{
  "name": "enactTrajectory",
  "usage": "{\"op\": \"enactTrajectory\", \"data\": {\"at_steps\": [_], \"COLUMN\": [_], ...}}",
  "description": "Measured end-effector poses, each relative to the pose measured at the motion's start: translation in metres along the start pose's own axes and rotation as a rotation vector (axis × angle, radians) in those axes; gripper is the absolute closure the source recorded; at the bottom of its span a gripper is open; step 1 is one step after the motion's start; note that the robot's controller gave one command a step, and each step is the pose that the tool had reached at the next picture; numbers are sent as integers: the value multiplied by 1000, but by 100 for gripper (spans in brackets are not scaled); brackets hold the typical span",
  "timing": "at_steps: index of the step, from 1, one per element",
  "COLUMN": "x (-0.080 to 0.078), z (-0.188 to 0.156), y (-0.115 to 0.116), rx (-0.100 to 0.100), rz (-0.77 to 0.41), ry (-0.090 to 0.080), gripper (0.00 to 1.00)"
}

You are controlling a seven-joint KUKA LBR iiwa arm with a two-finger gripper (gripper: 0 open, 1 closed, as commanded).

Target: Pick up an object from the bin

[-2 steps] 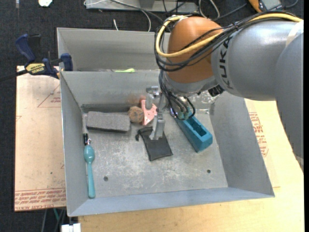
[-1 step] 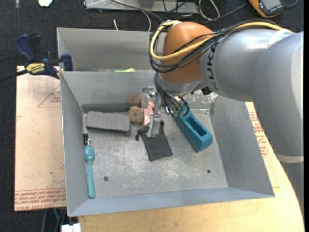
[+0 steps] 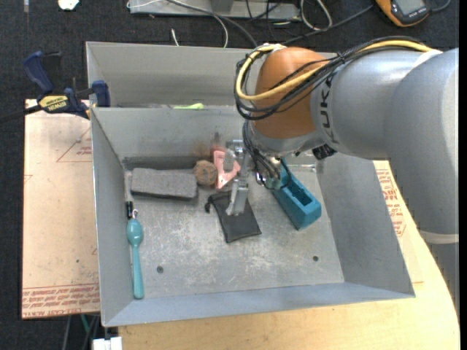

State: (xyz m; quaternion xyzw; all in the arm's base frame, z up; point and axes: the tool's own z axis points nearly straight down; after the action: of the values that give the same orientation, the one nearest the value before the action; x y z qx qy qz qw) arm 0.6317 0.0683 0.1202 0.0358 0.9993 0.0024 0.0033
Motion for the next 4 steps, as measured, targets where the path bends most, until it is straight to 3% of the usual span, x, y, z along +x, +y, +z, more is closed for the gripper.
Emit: {"op": "enactTrajectory", "data": {"at_steps": [1,2,3,4], "x": [-16,0,0,-4], "z": [27,49,49,-14], "y": [-13,-54,-54,-61], "rx": [-1,-2,-2,-1], "rz": [148,102,103,90], "ry": [-3,-2,-2,1], "gripper": [0,100,100,100]}}
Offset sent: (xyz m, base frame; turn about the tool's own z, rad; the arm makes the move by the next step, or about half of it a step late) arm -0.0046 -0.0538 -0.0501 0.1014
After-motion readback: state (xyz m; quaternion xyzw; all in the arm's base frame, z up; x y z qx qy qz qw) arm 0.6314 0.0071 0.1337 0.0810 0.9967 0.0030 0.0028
